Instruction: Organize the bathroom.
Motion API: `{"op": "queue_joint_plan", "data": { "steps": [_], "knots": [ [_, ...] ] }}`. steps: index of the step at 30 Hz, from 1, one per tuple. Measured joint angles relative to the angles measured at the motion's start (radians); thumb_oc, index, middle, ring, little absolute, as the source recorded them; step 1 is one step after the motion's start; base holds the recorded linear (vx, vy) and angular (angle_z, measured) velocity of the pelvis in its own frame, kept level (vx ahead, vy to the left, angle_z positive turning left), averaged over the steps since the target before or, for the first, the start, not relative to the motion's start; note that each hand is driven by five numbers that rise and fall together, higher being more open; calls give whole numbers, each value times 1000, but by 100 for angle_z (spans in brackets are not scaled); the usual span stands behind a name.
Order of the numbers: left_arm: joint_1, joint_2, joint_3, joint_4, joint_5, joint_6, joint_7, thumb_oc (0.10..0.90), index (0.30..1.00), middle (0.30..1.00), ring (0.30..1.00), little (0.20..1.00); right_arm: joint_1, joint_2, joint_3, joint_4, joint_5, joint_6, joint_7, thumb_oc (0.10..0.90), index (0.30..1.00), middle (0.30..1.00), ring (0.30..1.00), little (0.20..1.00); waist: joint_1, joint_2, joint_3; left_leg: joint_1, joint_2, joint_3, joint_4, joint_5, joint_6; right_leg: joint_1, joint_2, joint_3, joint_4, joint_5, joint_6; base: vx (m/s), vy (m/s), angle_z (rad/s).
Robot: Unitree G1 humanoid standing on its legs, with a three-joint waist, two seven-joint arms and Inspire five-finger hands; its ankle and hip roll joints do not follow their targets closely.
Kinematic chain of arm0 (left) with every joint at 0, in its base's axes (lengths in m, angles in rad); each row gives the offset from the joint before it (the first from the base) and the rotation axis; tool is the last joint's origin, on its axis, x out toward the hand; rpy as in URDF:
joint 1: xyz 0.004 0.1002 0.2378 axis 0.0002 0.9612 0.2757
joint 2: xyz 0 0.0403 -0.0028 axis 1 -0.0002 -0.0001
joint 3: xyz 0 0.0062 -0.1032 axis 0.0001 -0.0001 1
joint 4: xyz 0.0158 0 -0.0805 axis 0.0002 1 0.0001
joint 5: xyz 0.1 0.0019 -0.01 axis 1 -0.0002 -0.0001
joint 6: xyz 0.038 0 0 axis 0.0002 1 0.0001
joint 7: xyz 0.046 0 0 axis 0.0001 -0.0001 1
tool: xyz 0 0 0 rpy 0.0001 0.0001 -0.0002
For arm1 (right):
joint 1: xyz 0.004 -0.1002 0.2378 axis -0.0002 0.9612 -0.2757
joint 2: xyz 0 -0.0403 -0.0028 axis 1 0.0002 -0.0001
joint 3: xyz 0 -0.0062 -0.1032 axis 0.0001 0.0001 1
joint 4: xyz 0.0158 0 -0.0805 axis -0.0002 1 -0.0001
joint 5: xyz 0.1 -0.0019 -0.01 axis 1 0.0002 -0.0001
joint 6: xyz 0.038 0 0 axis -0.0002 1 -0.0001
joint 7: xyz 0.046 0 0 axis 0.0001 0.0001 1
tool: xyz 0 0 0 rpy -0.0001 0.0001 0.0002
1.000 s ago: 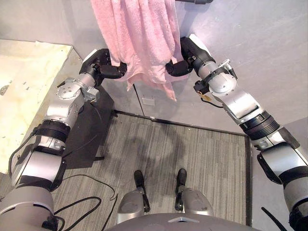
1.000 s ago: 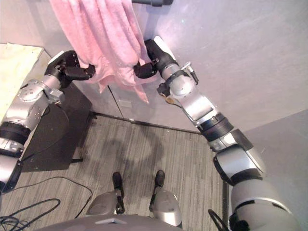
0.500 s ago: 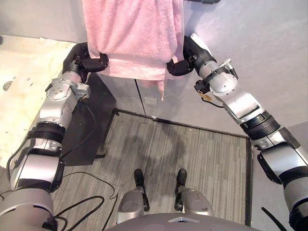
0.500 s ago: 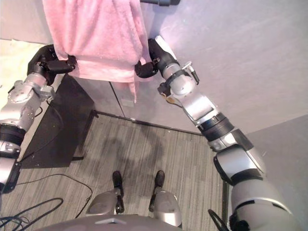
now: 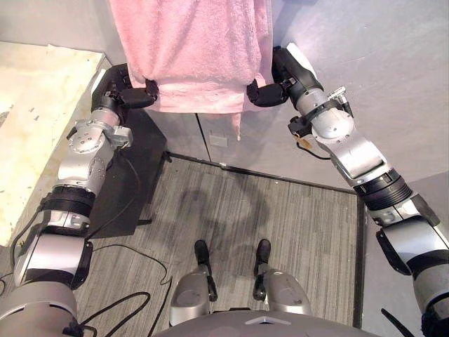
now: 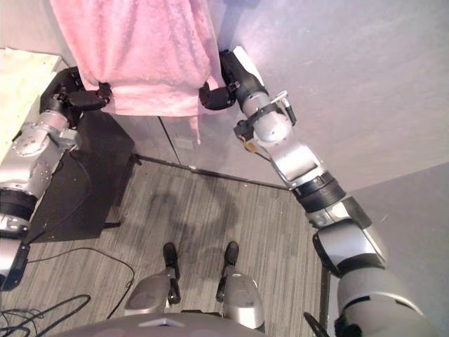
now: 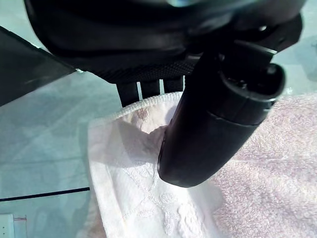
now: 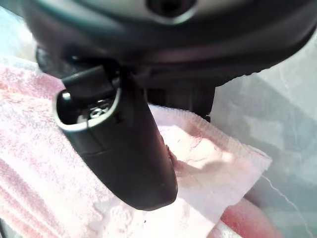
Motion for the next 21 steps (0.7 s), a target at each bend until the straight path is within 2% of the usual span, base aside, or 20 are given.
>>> {"op": "queue_joint_plan", "data": {
  "steps": [6,21],
  "knots": [
    [58,0,15,-70,0,1,1,400,300,300,300,300,56,0,-30,-39,-17,-13,-44,400,300,300,300,300,0,0,0,0,0,5,0,-1,0,-4,0,5,2,0,0,-3,2,-1],
    [74,0,15,-132,-2,3,-3,400,300,300,300,300,146,1,-69,-92,-15,-29,-173,400,300,300,300,300,-16,-1,0,1,0,29,0,-2,1,-22,-2,31,15,0,0,-3,5,-4]
  ]
}}
